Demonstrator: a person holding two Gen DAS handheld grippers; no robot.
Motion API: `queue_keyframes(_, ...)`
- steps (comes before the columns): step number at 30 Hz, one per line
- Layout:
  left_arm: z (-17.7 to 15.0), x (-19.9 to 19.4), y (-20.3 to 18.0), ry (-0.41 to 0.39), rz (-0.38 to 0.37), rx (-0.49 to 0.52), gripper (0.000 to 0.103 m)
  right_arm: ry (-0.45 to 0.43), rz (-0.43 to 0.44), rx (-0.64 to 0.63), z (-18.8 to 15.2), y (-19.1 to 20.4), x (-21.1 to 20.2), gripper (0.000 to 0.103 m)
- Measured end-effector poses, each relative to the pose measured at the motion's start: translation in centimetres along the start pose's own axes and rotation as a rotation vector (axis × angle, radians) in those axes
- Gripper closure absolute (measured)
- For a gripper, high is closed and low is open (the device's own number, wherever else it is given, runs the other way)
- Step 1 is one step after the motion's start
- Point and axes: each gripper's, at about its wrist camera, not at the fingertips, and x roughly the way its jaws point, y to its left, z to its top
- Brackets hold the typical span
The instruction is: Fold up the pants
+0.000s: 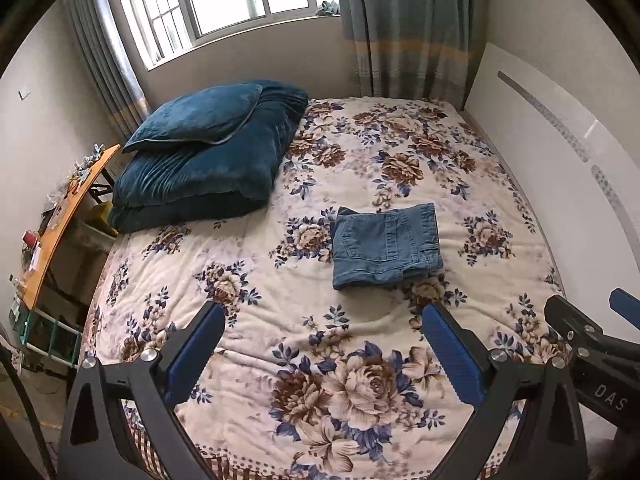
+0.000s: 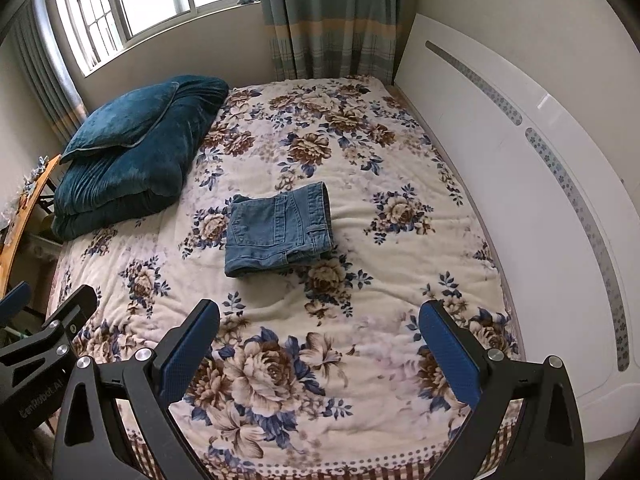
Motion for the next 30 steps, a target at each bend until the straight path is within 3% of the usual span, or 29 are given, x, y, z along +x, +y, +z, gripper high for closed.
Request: queue_keyframes(30,0.1,-0.4,-0.4,0.001,-0.019,0.004,0.002,-0.007,-0.017,0.010,-0.9,-0.2,-0.8,0.001)
